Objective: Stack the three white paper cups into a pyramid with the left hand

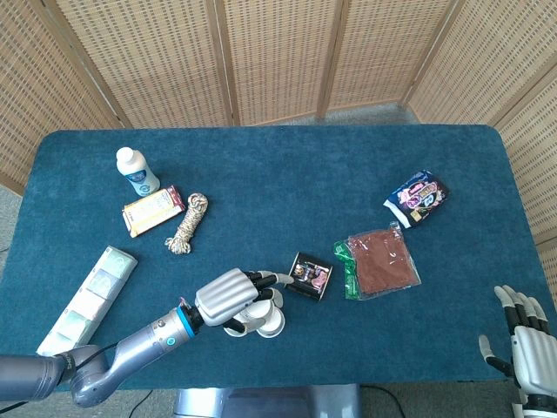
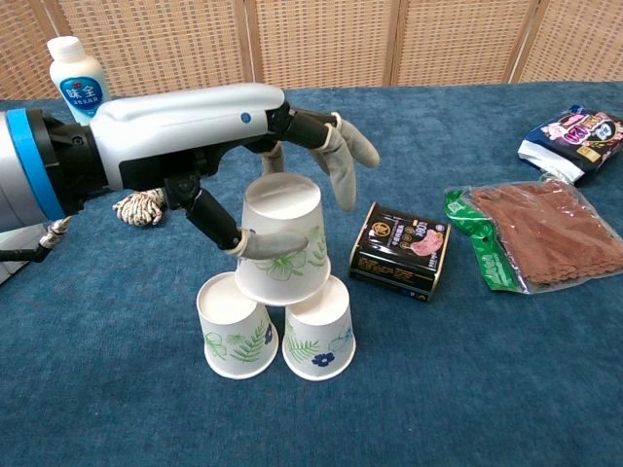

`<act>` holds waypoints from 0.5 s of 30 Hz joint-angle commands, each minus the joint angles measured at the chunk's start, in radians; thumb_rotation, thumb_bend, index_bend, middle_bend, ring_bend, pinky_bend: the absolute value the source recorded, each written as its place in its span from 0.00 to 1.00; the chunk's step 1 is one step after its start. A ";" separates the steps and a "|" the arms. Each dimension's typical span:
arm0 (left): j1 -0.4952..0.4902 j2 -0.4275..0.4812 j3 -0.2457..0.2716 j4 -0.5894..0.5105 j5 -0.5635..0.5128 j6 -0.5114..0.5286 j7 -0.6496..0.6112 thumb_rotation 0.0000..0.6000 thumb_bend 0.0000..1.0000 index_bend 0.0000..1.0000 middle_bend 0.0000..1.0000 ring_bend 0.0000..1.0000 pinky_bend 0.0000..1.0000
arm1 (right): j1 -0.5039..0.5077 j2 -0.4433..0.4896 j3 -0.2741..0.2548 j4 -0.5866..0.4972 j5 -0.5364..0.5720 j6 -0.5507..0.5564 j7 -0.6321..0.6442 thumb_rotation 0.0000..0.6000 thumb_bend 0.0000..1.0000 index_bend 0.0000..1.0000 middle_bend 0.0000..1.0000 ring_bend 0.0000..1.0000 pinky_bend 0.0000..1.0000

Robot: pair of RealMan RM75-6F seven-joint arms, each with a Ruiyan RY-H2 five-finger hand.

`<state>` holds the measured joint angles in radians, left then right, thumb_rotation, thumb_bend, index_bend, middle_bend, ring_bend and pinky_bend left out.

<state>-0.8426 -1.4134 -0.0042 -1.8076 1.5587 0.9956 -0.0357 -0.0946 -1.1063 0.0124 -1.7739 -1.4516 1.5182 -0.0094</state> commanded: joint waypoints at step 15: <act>0.031 -0.001 0.024 0.012 0.043 0.000 -0.023 1.00 0.43 0.36 0.17 0.21 0.48 | 0.003 -0.002 -0.004 -0.005 -0.009 0.001 -0.004 1.00 0.44 0.00 0.00 0.00 0.00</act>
<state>-0.8119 -1.4145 0.0196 -1.7951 1.6011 0.9971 -0.0575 -0.0914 -1.1084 0.0088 -1.7794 -1.4600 1.5183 -0.0139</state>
